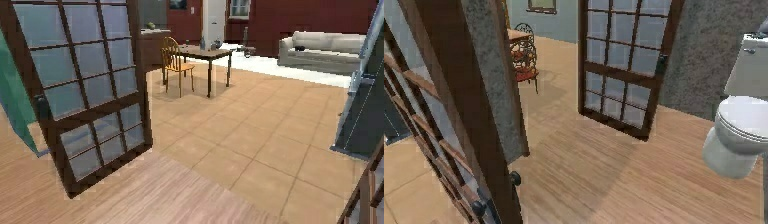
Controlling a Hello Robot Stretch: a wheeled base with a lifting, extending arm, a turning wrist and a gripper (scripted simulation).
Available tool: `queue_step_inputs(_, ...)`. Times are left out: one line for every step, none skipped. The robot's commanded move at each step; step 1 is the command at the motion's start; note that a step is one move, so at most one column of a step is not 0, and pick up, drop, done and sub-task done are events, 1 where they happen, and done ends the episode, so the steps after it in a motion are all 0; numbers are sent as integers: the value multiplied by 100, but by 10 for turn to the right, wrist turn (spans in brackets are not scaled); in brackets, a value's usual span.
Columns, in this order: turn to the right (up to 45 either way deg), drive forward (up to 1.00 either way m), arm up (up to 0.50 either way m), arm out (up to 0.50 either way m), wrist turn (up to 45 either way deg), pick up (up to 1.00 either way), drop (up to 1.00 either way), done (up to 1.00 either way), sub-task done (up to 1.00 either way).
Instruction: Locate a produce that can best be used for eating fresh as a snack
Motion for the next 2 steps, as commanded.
queue_step_inputs(0, 100, 0, 0, 0, 0, 0, 0, 0)
queue_step_inputs(0, 75, 0, 0, 0, 0, 0, 0, 0)
